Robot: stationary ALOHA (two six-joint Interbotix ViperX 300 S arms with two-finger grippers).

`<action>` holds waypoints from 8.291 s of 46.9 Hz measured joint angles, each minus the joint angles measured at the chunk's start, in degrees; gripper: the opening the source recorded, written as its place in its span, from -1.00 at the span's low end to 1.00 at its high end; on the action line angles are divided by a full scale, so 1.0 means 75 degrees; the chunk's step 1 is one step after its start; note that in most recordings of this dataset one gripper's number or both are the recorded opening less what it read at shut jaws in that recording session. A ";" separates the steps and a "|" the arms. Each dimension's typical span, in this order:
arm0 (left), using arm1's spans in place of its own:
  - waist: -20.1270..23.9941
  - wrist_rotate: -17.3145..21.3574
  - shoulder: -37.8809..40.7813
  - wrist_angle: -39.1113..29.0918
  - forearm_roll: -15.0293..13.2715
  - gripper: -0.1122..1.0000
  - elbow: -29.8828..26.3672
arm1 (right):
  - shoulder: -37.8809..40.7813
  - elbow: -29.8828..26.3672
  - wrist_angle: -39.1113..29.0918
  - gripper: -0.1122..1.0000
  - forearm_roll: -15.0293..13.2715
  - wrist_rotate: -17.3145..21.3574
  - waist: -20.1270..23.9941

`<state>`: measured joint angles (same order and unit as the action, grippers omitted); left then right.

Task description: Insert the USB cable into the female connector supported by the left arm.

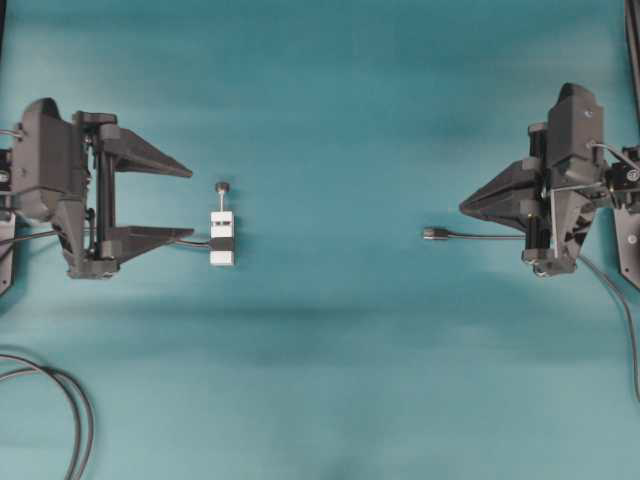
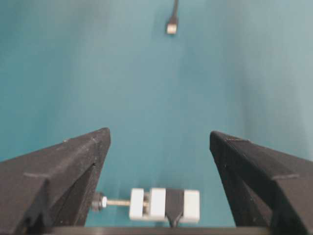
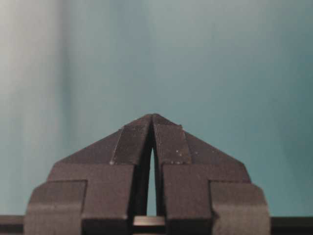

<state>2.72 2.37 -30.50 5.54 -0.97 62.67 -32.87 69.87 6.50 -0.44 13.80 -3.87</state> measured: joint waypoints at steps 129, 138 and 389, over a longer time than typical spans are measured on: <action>0.0059 -0.0059 0.0000 0.0879 -0.0023 0.87 0.1230 | 0.3703 -0.0574 0.1078 0.02 -0.1254 -0.0469 -0.0281; 0.0059 -0.0551 0.0000 0.0574 -0.0047 0.87 0.1090 | 0.3703 -0.0445 0.1875 0.02 -0.1254 -0.0469 -0.0293; 0.0070 -0.1078 -0.0234 0.0211 -0.0070 0.87 0.1254 | 0.3926 -0.0152 0.2145 0.24 -0.1242 0.0715 -0.0398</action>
<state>3.25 -5.71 -32.26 7.12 -1.49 72.07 -3.43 68.73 22.59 -9.76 19.16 -6.86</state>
